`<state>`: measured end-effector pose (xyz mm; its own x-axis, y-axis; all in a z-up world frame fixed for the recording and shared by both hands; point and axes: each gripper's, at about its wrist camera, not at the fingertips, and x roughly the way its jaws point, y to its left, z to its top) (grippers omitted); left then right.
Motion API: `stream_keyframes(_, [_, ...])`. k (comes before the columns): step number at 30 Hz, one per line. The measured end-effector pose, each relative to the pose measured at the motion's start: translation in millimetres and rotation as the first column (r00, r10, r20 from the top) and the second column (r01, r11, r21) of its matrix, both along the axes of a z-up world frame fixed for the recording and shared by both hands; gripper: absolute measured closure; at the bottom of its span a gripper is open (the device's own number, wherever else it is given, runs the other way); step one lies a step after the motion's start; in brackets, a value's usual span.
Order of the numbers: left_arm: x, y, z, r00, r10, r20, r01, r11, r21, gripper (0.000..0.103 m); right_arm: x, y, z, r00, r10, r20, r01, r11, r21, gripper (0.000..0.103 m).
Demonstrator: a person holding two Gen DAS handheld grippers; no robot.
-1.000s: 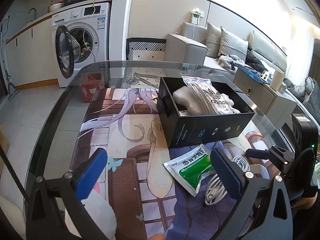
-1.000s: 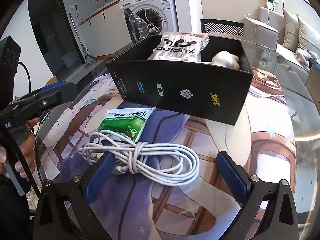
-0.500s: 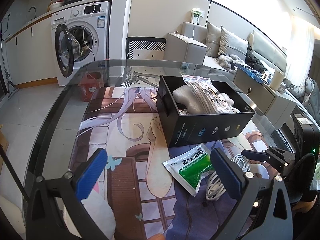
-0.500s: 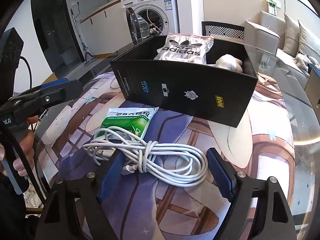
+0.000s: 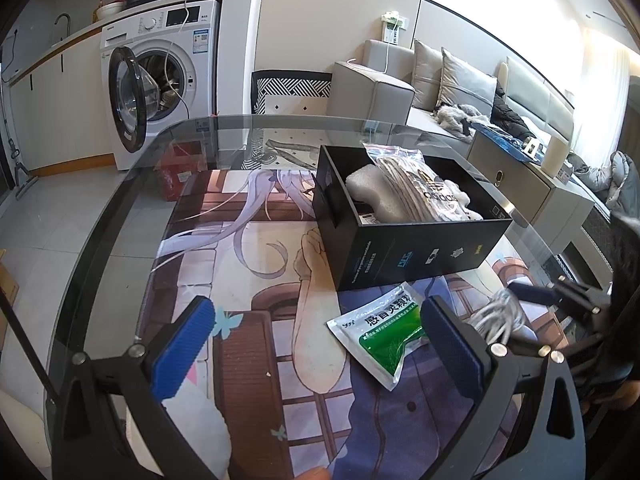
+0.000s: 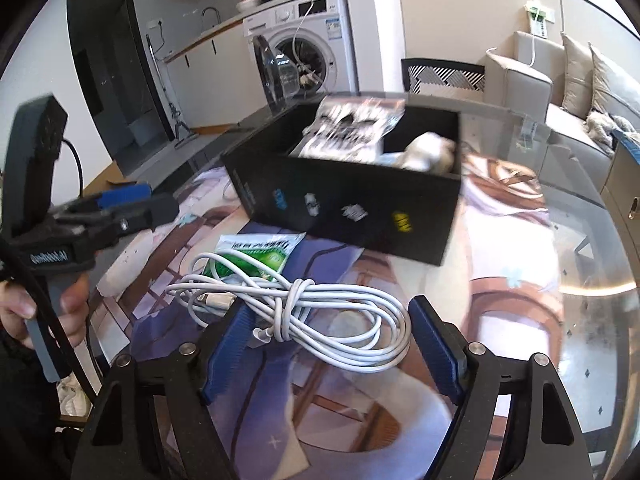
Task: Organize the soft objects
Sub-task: 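Grasp the white cable with right tool while left tool grasps the green packet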
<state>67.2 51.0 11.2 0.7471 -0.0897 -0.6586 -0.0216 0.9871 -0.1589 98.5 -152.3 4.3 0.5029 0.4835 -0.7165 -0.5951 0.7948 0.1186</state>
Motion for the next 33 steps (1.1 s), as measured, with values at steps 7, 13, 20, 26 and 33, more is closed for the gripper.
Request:
stream_keyframes(7, [8.6, -11.1, -12.9, 0.998, -0.032, -0.060, 0.034, 0.999, 0.030, 0.000, 5.2, -30.7, 19.0, 0.998, -0.060, 0.033, 0.059, 0.997, 0.042, 0.023])
stream_keyframes(13, [14.9, -27.0, -29.7, 0.988, -0.085, -0.130, 0.093, 0.994, 0.058, 0.000, 5.6, -40.7, 21.3, 0.997, -0.077, 0.029, 0.075, 0.996, 0.051, 0.023])
stream_keyframes(20, [24.8, -42.5, -45.0, 0.976, -0.108, -0.191, 0.126, 0.988, 0.085, 0.000, 6.6, -38.9, 19.5, 0.998, -0.067, 0.018, 0.066, 0.996, 0.056, 0.023])
stream_keyframes(26, [36.0, -54.6, -44.0, 0.969, -0.143, -0.203, 0.163, 0.983, 0.084, 0.000, 12.5, -37.0, 14.1, 0.998, -0.068, 0.003, 0.068, 0.996, 0.051, 0.023])
stream_keyframes(33, [41.7, -68.9, -44.7, 0.961, -0.179, -0.211, 0.205, 0.973, 0.108, 0.000, 13.4, -38.1, 13.1, 0.998, -0.068, 0.001, 0.068, 0.996, 0.053, 0.023])
